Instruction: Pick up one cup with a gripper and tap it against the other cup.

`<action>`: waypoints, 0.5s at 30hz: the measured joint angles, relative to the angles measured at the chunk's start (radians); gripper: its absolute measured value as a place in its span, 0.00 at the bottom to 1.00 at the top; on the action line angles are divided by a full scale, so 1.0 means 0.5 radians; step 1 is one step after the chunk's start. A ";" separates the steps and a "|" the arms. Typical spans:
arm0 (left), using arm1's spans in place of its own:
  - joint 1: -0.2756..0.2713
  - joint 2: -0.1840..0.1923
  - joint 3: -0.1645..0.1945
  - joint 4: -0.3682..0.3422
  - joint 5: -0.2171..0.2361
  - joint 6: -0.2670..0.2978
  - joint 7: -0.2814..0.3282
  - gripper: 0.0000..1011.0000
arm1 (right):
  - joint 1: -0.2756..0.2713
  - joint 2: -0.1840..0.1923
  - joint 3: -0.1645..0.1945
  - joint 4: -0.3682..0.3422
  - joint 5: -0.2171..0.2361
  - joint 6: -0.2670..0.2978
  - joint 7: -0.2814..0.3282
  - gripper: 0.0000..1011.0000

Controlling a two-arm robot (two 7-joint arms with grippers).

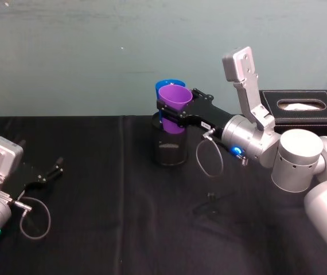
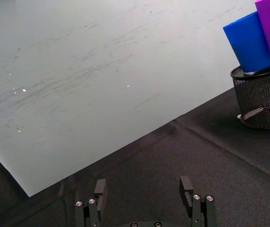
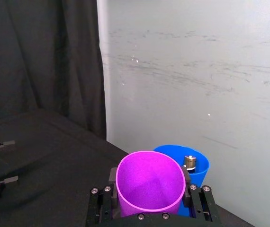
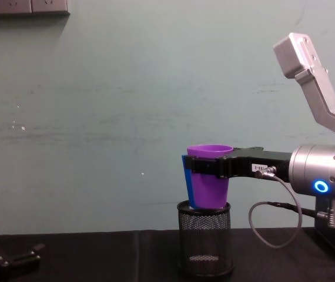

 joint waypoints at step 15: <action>0.000 0.000 0.000 0.000 0.000 0.000 0.000 0.99 | 0.000 0.000 0.000 0.000 0.000 0.000 0.000 0.73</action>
